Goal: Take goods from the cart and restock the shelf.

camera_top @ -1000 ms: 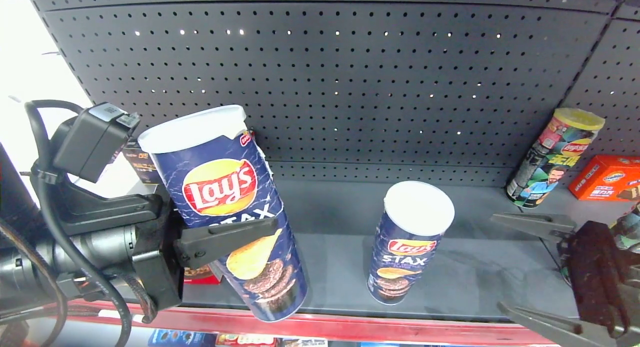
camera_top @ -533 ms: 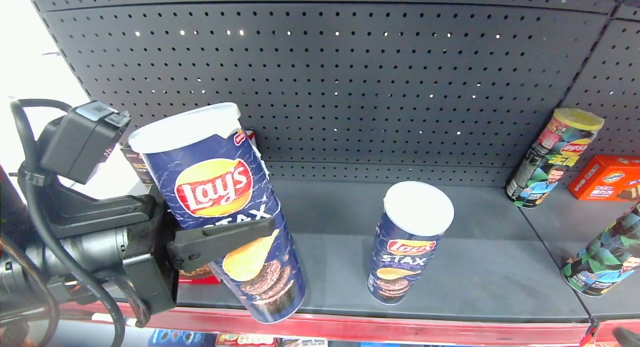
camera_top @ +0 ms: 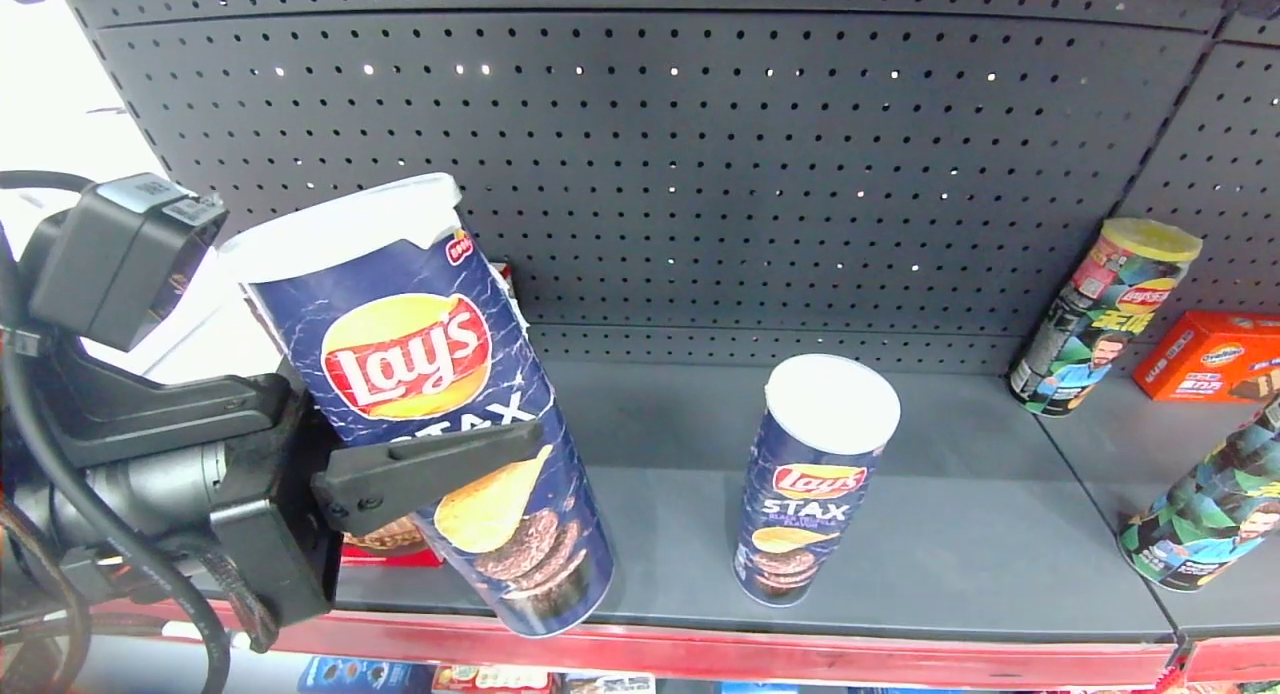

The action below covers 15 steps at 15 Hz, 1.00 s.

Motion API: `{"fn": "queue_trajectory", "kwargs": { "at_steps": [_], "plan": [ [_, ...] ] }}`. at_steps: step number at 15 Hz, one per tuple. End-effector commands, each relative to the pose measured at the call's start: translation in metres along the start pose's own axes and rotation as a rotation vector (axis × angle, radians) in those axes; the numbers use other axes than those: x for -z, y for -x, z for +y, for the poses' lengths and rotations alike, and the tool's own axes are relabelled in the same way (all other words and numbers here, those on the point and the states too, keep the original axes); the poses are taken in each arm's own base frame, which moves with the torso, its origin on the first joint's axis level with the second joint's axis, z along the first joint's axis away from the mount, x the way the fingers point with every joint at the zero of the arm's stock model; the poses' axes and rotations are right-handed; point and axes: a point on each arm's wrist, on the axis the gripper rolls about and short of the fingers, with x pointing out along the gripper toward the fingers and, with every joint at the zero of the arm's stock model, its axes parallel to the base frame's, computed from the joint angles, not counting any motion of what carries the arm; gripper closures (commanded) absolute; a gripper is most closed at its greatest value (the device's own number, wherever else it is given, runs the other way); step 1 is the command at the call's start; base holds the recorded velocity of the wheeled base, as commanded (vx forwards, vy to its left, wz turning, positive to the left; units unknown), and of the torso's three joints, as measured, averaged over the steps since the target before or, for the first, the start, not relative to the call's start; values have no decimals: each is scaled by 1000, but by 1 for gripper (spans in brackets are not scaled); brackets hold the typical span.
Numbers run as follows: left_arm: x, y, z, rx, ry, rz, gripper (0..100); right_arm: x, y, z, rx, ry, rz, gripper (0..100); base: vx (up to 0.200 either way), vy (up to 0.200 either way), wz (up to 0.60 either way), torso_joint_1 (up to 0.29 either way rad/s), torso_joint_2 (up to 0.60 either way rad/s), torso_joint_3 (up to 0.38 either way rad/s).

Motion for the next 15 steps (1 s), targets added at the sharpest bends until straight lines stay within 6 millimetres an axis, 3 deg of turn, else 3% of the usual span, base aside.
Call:
{"fn": "queue_trajectory", "kwargs": {
  "at_steps": [1, 2, 3, 9, 15],
  "plan": [
    [0, 0, 0, 1, 0, -1, 100, 22, -4, 2, -21, -11, -4, 0, 0, 0, 0, 0, 0, 0],
    [0, 0, 0, 1, 0, -1, 100, 22, -4, 2, -21, -11, -4, 0, 0, 0, 0, 0, 0, 0],
    [0, 0, 0, 4, 0, -1, 100, 22, -4, 5, -171, -14, -18, 0, 0, 0, 0, 0, 0, 0],
    [-1, 0, 0, -1, -7, -4, 100, 22, -5, 5, -138, -55, -30, 0, 0, 0, 0, 0, 0, 0],
    [-7, 2, -2, 11, -23, -20, 100, 28, -5, 6, -217, -41, 26, 0, 0, 0, 0, 0, 0, 0]
  ]
}}
